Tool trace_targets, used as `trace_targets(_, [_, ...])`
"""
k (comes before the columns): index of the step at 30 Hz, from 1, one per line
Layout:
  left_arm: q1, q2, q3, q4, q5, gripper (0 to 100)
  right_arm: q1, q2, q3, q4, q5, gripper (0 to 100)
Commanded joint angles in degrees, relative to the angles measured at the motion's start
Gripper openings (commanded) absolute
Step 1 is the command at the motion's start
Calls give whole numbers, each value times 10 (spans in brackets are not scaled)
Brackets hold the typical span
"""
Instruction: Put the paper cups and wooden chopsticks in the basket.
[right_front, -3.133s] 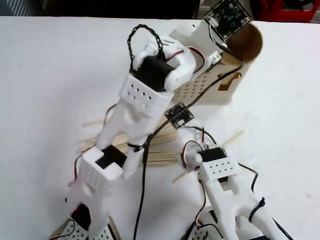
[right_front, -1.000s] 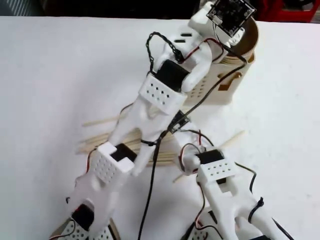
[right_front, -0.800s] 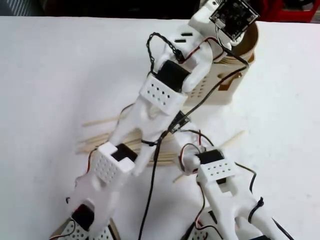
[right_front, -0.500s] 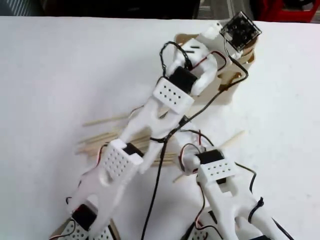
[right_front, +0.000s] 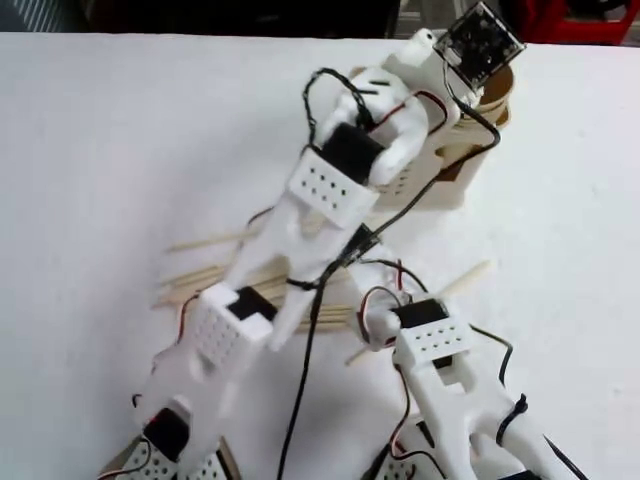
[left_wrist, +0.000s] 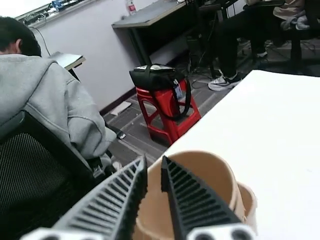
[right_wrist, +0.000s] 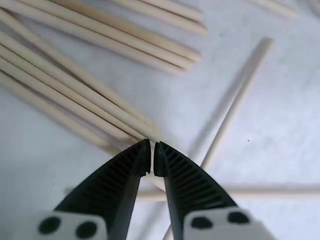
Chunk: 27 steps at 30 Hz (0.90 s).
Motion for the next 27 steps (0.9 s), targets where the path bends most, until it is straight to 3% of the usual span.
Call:
trace_targets(1, [3, -103, -13, 122, -7, 68, -5, -14, -4, -6, 5, 28])
trace_targets(3, [-3, -125, -13, 171, -12, 68, -4, -15, -5, -6, 5, 28])
trace_targets(8, [-19, -162, -13, 300, -111, 68, 0, -16, -6, -6, 5, 28])
trace_targets(17, [-53, -253, -13, 492, -115, 72, 47, -17, -26, -3, -1, 28])
trace_targets(22, [-100, -290, 32, 520, -105, 72, 84, -17, -42, -3, -55, 28])
trace_targets(27, [-120, -340, 171, 520, -102, 72, 131, -18, -56, -5, -64, 28])
